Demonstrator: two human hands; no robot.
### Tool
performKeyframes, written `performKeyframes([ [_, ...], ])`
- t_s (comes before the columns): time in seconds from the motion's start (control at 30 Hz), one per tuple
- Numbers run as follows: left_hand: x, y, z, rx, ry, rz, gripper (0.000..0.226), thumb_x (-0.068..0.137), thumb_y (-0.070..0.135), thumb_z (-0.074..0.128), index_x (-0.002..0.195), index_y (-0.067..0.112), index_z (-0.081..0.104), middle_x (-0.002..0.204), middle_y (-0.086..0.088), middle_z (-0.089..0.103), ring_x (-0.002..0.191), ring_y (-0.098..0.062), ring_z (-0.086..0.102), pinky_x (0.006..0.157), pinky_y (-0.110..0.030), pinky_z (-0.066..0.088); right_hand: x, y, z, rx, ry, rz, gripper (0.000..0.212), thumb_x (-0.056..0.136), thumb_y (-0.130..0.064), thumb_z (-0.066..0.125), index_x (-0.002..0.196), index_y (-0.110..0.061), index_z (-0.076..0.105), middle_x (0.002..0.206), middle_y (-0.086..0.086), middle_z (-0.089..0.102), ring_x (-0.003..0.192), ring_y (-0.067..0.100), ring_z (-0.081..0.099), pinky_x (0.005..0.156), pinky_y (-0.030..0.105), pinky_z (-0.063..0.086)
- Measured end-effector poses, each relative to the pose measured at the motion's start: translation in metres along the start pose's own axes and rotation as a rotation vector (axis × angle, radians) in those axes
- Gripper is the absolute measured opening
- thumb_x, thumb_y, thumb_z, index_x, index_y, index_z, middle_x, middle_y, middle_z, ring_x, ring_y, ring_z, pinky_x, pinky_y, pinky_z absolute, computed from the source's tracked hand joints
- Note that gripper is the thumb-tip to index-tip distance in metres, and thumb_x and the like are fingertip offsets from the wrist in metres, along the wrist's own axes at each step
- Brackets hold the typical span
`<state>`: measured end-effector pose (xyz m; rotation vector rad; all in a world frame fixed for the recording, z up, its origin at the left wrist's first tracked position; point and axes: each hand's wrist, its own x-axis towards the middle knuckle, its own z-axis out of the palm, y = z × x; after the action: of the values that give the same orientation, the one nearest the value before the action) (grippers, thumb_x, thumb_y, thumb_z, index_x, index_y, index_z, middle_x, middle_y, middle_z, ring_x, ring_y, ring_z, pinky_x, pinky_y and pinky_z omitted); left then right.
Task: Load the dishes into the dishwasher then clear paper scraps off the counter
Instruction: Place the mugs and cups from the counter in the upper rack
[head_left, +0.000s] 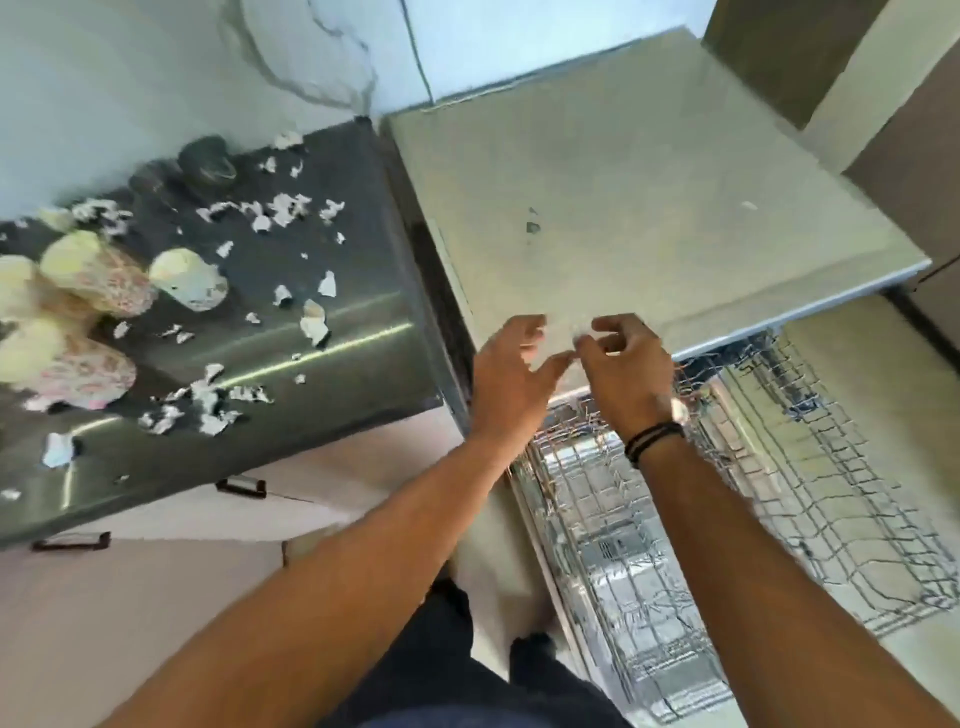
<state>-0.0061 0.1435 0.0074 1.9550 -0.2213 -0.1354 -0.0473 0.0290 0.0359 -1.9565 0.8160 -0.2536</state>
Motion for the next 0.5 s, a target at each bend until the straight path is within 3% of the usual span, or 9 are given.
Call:
performKeyframes([
  [0.13,0.017,-0.008,-0.073,-0.035,0.141,-0.067,0.049,0.080,0.028,0.086,0.123,0.019,0.066,0.113,0.004,0.071,0.101,-0.010,0.066,0.089,-0.028,0.056,0.002,-0.058,0.044,-0.022,-0.092,-0.130,0.026,0.090,-0.034,0.067,0.112,-0.020,0.066,0.090,-0.006,0.064,0.086,0.014,0.060,0.077,0.021,0.039],
  [0.33,0.044,-0.034,-0.193,0.012,0.409,-0.107,0.044,0.077,0.026,0.087,0.115,0.017,0.067,0.108,0.006,0.070,0.096,-0.008,0.064,0.087,-0.023,0.052,-0.008,-0.142,0.140,-0.082,-0.271,-0.311,0.025,0.089,-0.029,0.069,0.110,-0.016,0.066,0.093,0.000,0.065,0.086,0.017,0.059,0.078,0.020,0.038],
  [0.5,0.066,-0.063,-0.277,0.064,0.603,-0.135,0.045,0.075,0.032,0.087,0.114,0.021,0.068,0.109,0.009,0.062,0.101,-0.012,0.061,0.093,-0.034,0.053,-0.018,-0.197,0.221,-0.109,-0.409,-0.425,0.030,0.087,-0.027,0.072,0.113,-0.013,0.066,0.095,0.003,0.067,0.090,0.019,0.063,0.080,0.025,0.044],
])
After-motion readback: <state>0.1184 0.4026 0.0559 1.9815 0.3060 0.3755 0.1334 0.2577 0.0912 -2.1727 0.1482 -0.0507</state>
